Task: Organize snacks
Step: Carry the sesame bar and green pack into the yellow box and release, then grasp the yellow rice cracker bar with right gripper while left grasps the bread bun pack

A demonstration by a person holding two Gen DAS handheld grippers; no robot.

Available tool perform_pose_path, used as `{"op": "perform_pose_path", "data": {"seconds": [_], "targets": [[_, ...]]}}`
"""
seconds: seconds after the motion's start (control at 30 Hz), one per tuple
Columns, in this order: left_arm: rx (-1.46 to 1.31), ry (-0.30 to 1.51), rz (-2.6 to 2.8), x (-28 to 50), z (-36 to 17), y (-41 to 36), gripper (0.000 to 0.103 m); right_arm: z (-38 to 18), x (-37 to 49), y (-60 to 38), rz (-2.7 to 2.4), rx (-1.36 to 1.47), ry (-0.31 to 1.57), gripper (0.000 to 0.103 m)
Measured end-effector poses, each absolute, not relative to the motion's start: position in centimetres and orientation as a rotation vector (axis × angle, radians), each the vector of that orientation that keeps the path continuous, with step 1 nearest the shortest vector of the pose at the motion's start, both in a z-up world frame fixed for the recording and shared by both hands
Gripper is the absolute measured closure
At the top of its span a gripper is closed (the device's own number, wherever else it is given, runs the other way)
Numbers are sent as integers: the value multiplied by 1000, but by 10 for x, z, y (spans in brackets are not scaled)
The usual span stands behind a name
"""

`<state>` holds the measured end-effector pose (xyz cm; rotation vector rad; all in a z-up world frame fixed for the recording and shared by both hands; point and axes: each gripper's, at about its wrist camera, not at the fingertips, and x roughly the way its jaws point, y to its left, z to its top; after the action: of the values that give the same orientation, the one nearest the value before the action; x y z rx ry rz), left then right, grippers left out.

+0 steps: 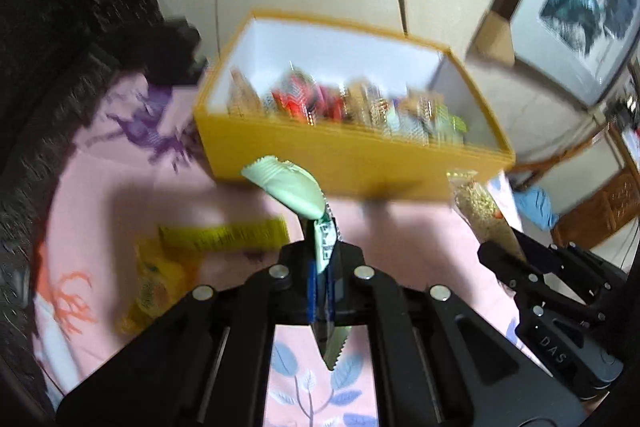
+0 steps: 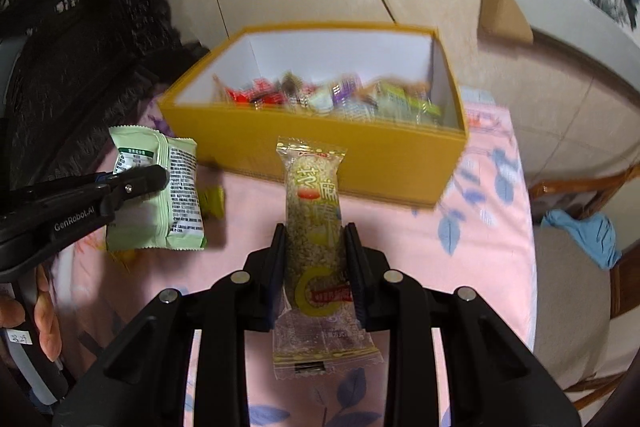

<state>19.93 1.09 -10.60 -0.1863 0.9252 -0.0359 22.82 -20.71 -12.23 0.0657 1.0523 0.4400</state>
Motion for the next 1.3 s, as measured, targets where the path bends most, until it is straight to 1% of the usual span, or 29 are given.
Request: {"op": "perform_pose_path", "data": {"seconds": [0.13, 0.3, 0.5, 0.6, 0.63, 0.67, 0.7, 0.73, 0.8, 0.93, 1.07, 1.17, 1.3], "targets": [[-255, 891, -65, 237, -75, 22, 100, -97, 265, -201, 450, 97, 1019, 74], [-216, 854, -78, 276, -48, 18, 100, -71, 301, -196, 441, 93, 965, 74], [-182, 836, -91, 306, -34, 11, 100, -58, 331, -190, 436, 77, 929, 74], [-163, 836, -91, 324, -31, 9, 99, -58, 349, -189, 417, 79, 918, 73], [-145, 847, -77, 333, -31, 9, 92, -59, 359, -186, 401, 65, 916, 71], [-138, 853, -61, 339, -32, 10, 60, -60, 368, -182, 388, 49, 924, 65], [-138, 853, -45, 343, -30, 12, 35, -61, 377, -181, 369, 39, 935, 49], [-141, 838, -20, 344, -27, 16, 11, -64, 380, -182, 353, 42, 938, 42], [-165, 764, 9, 337, -19, 28, 11, -63, 385, -187, 337, 66, 924, 42], [-189, 789, 48, 327, -18, 46, 11, -68, 382, -193, 339, 82, 947, 42], [-262, 788, 116, 291, -26, 72, 11, -76, 360, -194, 383, 121, 989, 42], [-252, 805, 193, 254, -44, 87, 11, -85, 328, -188, 441, 146, 1020, 42], [-289, 859, 262, 196, -84, 106, 11, -105, 284, -161, 549, 129, 1068, 42]]}}
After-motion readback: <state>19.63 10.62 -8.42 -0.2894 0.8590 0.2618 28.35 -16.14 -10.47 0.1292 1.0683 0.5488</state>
